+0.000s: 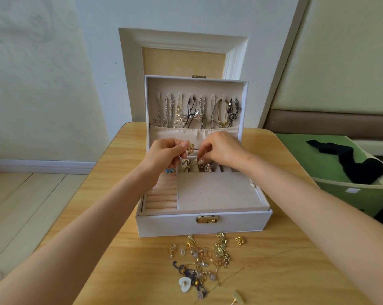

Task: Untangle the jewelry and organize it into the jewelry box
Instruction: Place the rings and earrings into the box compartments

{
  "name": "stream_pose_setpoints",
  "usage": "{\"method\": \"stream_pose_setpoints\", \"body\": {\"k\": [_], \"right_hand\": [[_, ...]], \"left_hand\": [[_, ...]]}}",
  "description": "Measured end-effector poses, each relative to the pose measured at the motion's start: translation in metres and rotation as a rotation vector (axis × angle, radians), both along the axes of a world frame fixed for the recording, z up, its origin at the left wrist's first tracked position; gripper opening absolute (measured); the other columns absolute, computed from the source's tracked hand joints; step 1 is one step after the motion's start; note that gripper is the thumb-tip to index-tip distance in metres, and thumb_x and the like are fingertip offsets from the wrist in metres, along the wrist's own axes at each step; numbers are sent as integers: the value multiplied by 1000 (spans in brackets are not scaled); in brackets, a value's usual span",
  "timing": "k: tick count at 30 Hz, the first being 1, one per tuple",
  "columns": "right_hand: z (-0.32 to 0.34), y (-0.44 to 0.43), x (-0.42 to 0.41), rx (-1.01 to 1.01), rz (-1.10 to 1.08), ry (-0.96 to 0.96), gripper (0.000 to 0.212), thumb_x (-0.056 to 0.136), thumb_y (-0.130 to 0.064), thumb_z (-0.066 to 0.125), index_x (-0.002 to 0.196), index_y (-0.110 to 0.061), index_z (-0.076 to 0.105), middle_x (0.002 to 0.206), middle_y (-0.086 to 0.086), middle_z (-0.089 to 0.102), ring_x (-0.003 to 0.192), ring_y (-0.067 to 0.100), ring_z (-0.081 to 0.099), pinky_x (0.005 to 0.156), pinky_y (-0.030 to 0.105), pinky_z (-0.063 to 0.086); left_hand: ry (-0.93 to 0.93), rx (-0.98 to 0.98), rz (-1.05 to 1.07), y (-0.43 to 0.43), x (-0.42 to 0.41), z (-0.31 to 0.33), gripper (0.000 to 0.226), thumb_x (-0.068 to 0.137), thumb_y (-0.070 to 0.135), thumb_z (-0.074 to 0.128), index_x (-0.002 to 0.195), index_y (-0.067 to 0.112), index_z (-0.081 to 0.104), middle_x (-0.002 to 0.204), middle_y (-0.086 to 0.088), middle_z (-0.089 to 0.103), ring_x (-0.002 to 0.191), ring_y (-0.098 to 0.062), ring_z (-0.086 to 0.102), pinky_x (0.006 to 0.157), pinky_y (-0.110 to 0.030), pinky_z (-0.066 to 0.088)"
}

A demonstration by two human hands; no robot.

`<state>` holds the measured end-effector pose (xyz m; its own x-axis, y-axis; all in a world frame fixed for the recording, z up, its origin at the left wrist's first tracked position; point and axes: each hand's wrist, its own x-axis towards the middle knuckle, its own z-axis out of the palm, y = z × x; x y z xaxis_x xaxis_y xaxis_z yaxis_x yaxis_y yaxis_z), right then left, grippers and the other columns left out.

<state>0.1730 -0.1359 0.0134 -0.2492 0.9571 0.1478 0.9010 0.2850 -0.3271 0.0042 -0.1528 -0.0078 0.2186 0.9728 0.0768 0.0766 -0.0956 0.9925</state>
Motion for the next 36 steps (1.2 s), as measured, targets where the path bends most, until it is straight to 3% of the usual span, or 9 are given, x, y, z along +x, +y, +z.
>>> {"method": "stream_pose_setpoints", "body": {"k": [4, 8, 12, 15, 19, 23, 26, 31, 36], "right_hand": [[18, -7, 12, -175, 179, 557, 33, 74, 4, 72, 103, -11, 67, 95, 7, 70, 87, 10, 66, 83, 23, 53], [9, -11, 9, -156, 170, 630, 24, 72, 8, 73, 90, -5, 66, 94, 17, 71, 85, 19, 70, 78, 27, 56], [5, -12, 14, -167, 107, 686, 20, 70, 8, 74, 82, -6, 66, 76, 9, 69, 66, 10, 69, 64, 19, 54], [4, -11, 15, -109, 77, 619, 20, 68, 5, 77, 76, -10, 67, 75, 6, 70, 68, 13, 70, 68, 23, 57], [-3, -11, 12, -24, 61, 466, 20, 66, 6, 79, 72, -11, 69, 75, 5, 70, 73, 18, 69, 73, 29, 57], [-9, -17, 8, -9, 63, 355, 16, 69, 6, 75, 80, -5, 69, 70, -4, 63, 63, 5, 59, 57, 8, 44], [-11, -19, 6, 28, 98, 288, 17, 69, 7, 74, 81, -3, 69, 66, -12, 56, 61, -4, 51, 55, 5, 39], [-14, -19, 3, 75, 113, 173, 18, 70, 4, 75, 83, -8, 69, 71, -15, 48, 73, 13, 52, 70, 22, 42], [-18, -18, 2, 84, 125, 185, 17, 73, 7, 70, 85, -5, 69, 76, -5, 57, 74, 11, 53, 62, 9, 38]], "left_hand": [[10, -33, -58, 1, 1, 2, 24, 93, 19, 55, 70, 13, 56, 57, 5, 55, 42, -5, 39, 43, -13, 33], [-10, -70, -87, 2, 5, 0, 27, 94, 16, 54, 68, 12, 55, 56, 5, 54, 44, -6, 38, 40, -13, 30], [88, -6, -46, 1, 9, 0, 16, 93, 18, 56, 84, 7, 63, 70, -2, 58, 50, -10, 41, 42, -14, 33], [256, 130, 10, 3, 10, -2, 13, 90, 20, 61, 93, 9, 67, 71, -1, 58, 51, -7, 46, 45, -12, 36], [626, 383, 88, 6, 10, -4, 2, 84, 28, 67, 84, 26, 69, 77, 8, 62, 58, 0, 50, 55, -19, 35], [855, 472, 99, 4, 13, -5, 15, 82, 34, 68, 93, 23, 71, 92, 2, 59, 96, -19, 50, 70, -28, 37], [946, 494, 107, 1, 14, -4, 18, 84, 33, 65, 100, 24, 70, 103, -2, 62, 107, -21, 48, 76, -29, 37], [999, 515, 108, -1, 15, -4, 20, 86, 30, 64, 104, 25, 70, 107, -2, 61, 109, -22, 47, 79, -31, 38], [1051, 554, 119, 0, 15, -8, 21, 86, 35, 62, 103, 26, 69, 106, -1, 60, 106, -22, 47, 74, -28, 34]]}}
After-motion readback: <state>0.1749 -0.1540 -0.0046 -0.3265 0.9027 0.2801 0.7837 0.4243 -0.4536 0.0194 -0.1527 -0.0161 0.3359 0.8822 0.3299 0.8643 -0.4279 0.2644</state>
